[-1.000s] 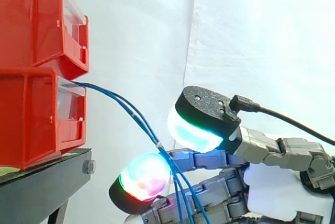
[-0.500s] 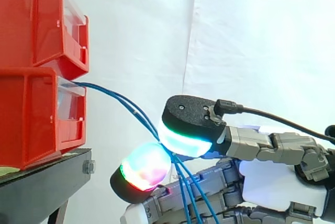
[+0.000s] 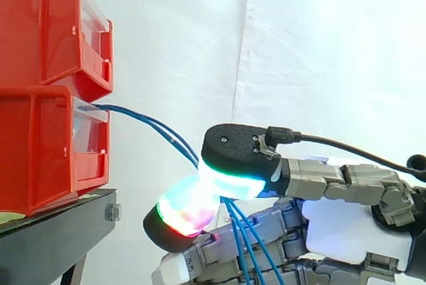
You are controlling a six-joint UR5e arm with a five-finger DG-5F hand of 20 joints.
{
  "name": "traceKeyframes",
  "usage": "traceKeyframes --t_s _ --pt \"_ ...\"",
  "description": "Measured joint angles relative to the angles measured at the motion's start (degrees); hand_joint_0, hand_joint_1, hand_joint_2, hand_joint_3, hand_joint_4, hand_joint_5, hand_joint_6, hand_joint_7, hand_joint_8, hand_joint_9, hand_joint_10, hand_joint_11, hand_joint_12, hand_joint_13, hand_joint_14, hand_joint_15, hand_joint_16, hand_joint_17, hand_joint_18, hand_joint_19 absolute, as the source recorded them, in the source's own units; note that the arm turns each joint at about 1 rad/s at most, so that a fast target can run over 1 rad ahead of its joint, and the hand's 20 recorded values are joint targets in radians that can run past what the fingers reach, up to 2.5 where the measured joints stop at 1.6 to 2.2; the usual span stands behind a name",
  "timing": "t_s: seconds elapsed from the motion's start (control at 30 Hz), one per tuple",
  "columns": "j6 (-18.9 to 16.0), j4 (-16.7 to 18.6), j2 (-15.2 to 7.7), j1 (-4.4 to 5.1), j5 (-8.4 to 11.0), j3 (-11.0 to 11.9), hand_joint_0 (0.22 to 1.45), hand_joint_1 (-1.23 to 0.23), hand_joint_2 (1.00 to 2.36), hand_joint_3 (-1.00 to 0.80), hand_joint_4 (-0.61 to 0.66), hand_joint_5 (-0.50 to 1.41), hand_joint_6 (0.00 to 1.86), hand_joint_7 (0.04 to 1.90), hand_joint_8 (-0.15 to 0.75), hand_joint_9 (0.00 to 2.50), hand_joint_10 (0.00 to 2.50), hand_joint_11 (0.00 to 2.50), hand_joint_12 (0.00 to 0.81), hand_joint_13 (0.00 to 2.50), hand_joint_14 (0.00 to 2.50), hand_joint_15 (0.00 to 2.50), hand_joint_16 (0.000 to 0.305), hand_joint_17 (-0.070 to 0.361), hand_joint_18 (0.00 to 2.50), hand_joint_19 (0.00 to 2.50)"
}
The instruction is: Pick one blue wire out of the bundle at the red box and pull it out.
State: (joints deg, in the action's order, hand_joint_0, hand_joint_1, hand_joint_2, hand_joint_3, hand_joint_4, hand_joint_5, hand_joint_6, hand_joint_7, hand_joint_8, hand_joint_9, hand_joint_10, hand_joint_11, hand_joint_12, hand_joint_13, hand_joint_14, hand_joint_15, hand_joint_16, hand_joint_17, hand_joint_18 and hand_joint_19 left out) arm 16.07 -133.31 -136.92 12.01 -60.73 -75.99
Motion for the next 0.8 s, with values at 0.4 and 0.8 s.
traceKeyframes --t_s 0.4,0.8 --pt "-0.66 -0.11 0.07 -0.42 -0.54 0.34 0.51 -0.57 1.01 -0.37 0.27 -0.19 0.85 0.94 0.407 0.77 0.01 0.38 0.458 0.44 0.00 0.11 0.058 0.130 0.48 0.21" --pt "-0.83 -0.13 0.07 -0.58 -0.67 0.41 0.55 -0.42 1.01 -0.20 0.26 -0.16 0.89 0.97 0.429 0.81 0.01 0.37 0.484 0.46 0.00 0.12 0.063 0.142 0.51 0.21"
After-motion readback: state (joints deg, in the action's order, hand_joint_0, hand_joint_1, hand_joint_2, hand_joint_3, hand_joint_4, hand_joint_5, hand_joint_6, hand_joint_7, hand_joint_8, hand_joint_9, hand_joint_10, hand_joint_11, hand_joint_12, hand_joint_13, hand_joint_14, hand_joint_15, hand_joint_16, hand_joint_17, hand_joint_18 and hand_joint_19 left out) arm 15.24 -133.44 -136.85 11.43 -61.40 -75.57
